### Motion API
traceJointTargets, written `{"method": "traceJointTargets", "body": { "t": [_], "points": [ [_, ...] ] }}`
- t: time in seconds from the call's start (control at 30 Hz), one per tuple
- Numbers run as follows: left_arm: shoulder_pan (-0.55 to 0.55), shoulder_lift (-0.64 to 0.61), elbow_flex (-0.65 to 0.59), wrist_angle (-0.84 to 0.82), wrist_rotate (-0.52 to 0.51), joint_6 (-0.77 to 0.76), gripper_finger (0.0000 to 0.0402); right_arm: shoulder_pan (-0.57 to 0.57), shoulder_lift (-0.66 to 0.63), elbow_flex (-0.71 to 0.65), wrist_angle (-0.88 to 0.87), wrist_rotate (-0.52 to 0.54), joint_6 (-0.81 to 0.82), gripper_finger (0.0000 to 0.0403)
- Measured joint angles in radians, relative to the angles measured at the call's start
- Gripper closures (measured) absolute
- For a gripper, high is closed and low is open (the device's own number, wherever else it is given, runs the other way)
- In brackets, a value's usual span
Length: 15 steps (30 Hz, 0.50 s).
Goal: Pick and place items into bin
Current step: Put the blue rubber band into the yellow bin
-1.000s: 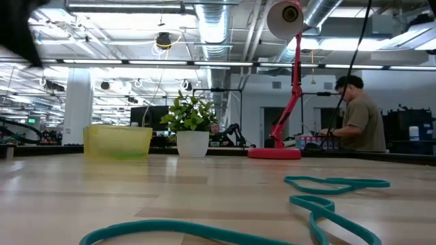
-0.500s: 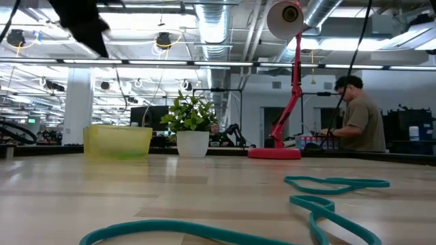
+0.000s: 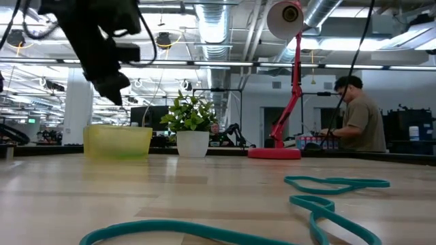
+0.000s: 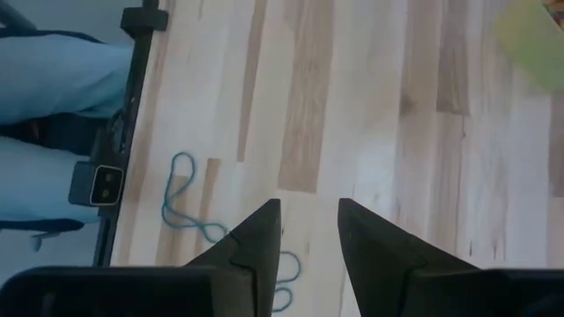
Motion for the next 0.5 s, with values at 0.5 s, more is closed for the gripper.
{"method": "traceJointTargets", "body": {
  "t": [0.5],
  "points": [
    [0.141,0.006,-0.014,0.108,0.25,0.132,0.0363,0.045,0.0,0.0,-0.008,0.001,0.013,0.0294]
  ]
}}
